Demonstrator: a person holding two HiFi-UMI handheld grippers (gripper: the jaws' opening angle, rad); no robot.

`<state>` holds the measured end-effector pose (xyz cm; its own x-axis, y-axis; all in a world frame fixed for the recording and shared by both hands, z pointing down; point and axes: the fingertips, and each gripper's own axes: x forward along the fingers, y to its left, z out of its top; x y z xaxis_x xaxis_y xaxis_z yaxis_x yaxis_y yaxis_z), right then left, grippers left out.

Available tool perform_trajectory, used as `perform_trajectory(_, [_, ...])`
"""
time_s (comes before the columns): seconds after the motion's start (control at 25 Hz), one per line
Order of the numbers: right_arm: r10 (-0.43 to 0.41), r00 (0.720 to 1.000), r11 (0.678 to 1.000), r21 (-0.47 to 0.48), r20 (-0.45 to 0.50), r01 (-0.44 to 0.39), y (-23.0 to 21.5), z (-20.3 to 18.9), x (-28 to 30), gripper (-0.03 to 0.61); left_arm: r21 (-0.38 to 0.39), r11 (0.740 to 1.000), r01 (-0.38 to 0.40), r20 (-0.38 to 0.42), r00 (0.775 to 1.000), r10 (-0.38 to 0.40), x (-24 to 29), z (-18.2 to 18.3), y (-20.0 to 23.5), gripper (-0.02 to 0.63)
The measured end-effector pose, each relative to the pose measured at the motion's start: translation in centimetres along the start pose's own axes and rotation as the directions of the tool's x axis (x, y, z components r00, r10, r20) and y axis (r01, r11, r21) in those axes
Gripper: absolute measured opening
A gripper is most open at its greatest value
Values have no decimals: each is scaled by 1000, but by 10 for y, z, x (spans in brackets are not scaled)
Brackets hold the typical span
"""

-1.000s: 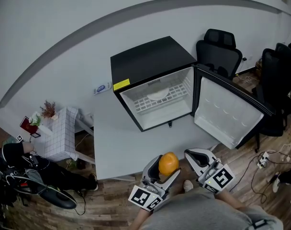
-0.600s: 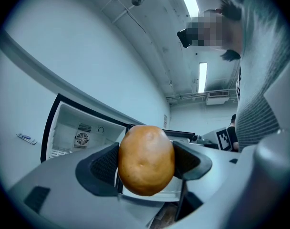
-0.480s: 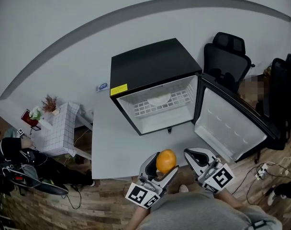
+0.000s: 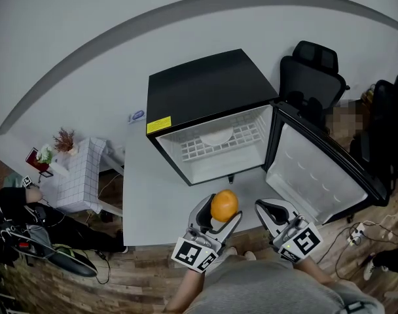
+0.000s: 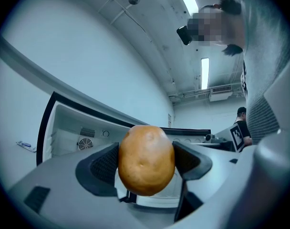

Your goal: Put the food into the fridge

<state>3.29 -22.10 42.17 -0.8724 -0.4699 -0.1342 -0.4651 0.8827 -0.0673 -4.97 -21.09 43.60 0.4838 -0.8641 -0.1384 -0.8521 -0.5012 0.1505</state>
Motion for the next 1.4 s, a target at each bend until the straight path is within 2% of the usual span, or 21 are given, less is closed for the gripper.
perform_trajectory(0.4, [-20,999,1000,-24,-27,19,-12,-8,28,14,20,1000,11,-15,1000,-10,27,-1,45,364])
perform_trajectory(0.88, [-46,998,995,-86,-53,41,-54,-18,83,14,39,999,14,-12,1000,-13,54,3,88,364])
perform_trajectory(1.4, [-77,992,994,-83,-97,69,-84,-50,116,12,80,997,8,-86,996,-1,91,-19,136,364])
